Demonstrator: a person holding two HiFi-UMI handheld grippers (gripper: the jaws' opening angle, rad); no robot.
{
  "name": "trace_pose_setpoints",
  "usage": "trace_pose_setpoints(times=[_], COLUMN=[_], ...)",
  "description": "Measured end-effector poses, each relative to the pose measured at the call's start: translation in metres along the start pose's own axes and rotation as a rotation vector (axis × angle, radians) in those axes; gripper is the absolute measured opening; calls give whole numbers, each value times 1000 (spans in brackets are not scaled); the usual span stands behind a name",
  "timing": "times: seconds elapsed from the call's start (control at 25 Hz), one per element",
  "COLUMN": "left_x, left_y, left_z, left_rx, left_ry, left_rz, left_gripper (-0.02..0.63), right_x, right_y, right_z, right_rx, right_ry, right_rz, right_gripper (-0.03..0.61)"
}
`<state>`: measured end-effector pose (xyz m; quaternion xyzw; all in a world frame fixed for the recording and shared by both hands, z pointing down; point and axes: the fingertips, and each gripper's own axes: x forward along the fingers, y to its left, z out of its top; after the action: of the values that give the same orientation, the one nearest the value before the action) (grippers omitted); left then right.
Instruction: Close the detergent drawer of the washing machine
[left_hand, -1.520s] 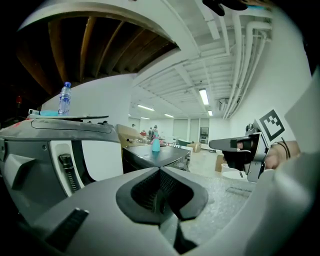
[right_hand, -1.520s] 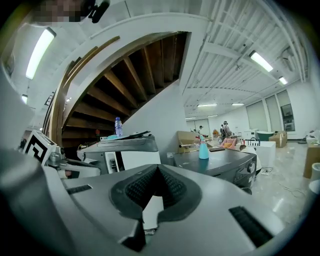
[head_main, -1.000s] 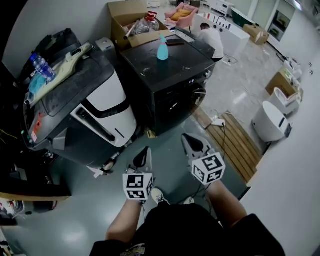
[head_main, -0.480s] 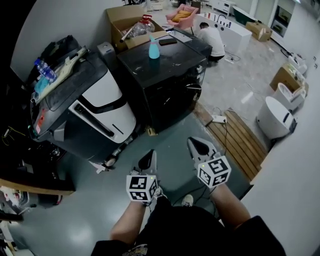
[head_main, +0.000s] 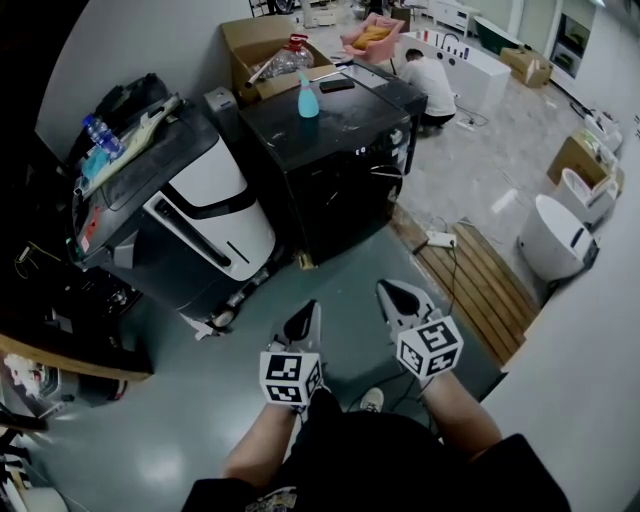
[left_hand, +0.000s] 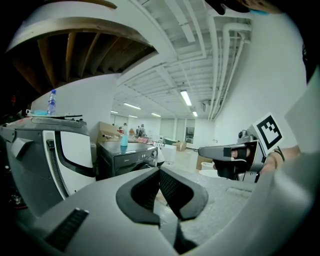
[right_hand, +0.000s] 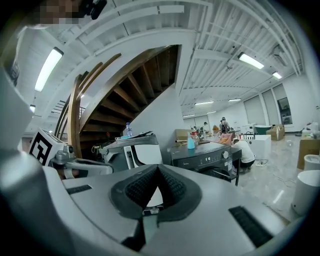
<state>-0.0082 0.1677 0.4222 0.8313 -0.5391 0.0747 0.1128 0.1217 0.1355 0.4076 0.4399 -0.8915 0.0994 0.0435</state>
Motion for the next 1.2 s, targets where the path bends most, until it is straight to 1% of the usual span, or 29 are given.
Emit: trace_pose_setpoints(times=[0.28,0.48,0.68,1.2], left_x=[-1,1,8,22], left_y=[-13,-8,-1,6], left_z=[3,6,6,8], left_rx=[6,13,13,7], left_ry=[-8,-11,-13,-7], left_rz=[7,21,37,48], left_gripper=[3,3,3,3], right_x=[-11,-4,7,21], right_y=[-5,-7,-12,-21], right_z=[-2,1,-6,-3], right_rx=[10,7,14,18], right_ry=[3,-8,-15,4], right_rz=[7,19,35,40], right_gripper=[-3,-3,-3,-3])
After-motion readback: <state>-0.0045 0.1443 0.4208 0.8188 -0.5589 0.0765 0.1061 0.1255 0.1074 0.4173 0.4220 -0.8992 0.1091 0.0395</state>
